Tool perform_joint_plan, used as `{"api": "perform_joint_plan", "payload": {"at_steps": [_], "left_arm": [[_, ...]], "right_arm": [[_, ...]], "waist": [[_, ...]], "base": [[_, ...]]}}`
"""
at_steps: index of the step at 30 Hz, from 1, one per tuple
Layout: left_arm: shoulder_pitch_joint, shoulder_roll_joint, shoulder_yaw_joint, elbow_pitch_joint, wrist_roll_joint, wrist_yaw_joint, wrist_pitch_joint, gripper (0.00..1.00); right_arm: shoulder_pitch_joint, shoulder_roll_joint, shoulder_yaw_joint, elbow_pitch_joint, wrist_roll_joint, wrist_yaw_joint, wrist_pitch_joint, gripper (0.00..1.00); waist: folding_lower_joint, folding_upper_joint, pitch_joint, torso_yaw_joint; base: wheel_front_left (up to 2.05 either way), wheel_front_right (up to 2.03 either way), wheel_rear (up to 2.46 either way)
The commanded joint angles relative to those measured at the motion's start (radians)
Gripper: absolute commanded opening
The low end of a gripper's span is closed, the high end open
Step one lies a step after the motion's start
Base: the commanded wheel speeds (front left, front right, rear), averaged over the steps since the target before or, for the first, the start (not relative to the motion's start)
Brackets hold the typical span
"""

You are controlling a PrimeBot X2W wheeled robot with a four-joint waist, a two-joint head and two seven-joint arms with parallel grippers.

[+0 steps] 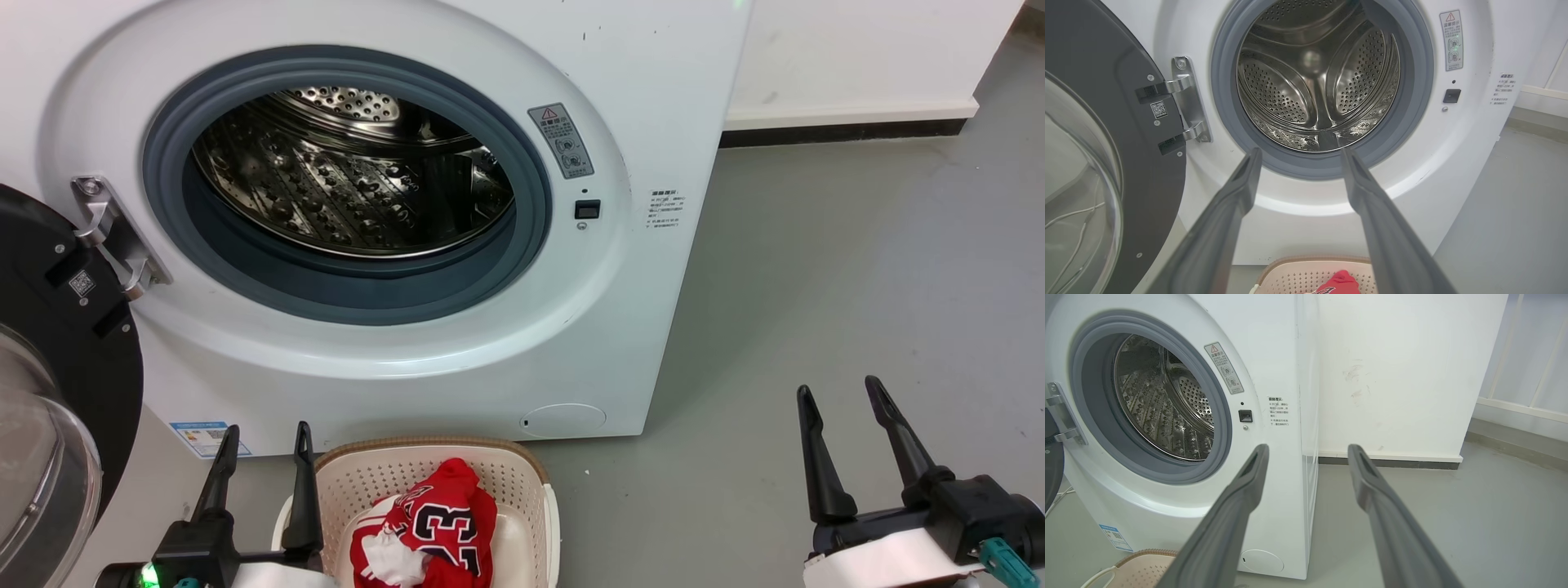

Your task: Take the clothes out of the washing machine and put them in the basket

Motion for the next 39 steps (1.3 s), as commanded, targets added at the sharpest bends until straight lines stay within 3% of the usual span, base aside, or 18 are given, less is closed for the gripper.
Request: {"api": "perform_joint_plan", "payload": {"at_steps": [1, 13, 14, 18, 39], "left_arm": [[0.002, -0.002, 0.001, -0.002, 0.004, -0.001, -0.002, 1.00], [-0.005, -0.005, 0.006, -0.006, -0.004, 0.000, -0.002, 1.00], [-0.001, -0.004, 0.006, 0.002, -0.005, -0.002, 0.000, 0.00], [-0.002, -0.006, 0.010, 0.040, -0.025, -0.003, 0.012, 0.00], [-0.060, -0.006, 0.022, 0.087, -0.437, -0.029, 0.110, 0.00]], "right_arm": [[0.000, 0.001, 0.001, 0.002, -0.005, -0.001, -0.002, 1.00], [-0.006, 0.001, -0.004, 0.006, -0.007, -0.001, -0.002, 1.00], [0.000, 0.000, -0.003, 0.007, -0.002, 0.000, 0.000, 0.00], [0.008, 0.000, 0.001, 0.034, 0.016, 0.000, 0.002, 0.00], [-0.044, -0.026, -0.002, 0.088, 0.460, 0.000, 0.077, 0.00]], "waist": [[0.0000, 0.0000, 0.002, 0.000], [0.0000, 0.0000, 0.002, 0.003], [0.0000, 0.0000, 0.002, 0.003], [0.0000, 0.0000, 0.002, 0.003], [0.0000, 0.0000, -0.003, 0.012]], "base": [[0.00, 0.00, 0.00], [0.00, 0.00, 0.00], [0.00, 0.00, 0.00], [0.00, 0.00, 0.00], [0.00, 0.00, 0.00]]}}
